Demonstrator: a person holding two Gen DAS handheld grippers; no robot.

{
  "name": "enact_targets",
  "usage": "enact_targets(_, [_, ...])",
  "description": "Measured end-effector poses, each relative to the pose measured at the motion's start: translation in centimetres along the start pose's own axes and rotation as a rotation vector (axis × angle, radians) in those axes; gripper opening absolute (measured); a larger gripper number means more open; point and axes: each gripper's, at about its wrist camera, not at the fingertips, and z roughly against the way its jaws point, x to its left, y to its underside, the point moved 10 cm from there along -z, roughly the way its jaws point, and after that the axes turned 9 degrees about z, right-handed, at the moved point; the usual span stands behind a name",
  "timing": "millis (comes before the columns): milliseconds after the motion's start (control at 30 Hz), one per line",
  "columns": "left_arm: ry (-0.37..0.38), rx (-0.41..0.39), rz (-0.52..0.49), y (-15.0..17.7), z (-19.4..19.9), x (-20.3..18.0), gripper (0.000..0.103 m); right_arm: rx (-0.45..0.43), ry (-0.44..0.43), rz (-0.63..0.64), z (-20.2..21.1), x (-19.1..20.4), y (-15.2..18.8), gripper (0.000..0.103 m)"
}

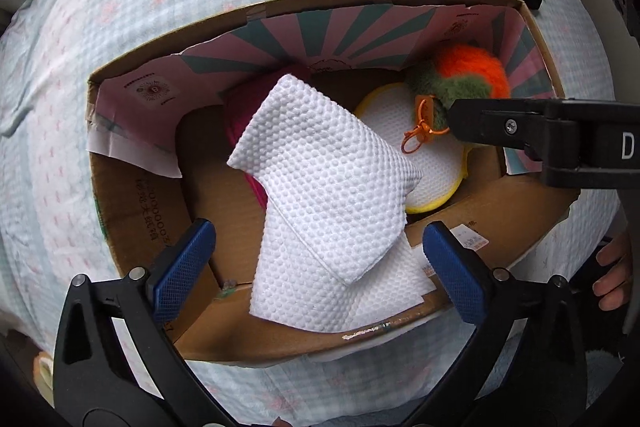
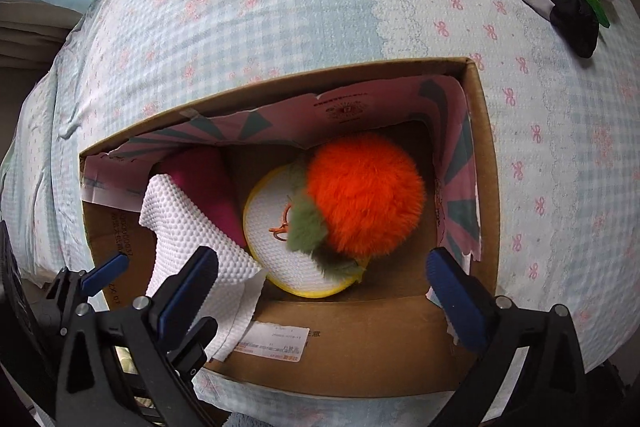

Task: Organize soft objects
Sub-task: 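Open both tools and withdraw them from the box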

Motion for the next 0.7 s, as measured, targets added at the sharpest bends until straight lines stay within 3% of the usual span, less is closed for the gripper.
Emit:
enact_targets(300, [-0.003, -0.021, 0.010, 0.2, 1.4, -0.3, 0.103, -0.046, -0.016, 0.002, 1.7, 0.0, 0.3, 0.103])
enact_targets(700, [0.004, -0.126, 0.048, 1.9, 8.6, -0.9, 0.103, -0.125, -0.033, 0.017, 7.5, 1.0, 2.5, 0.103])
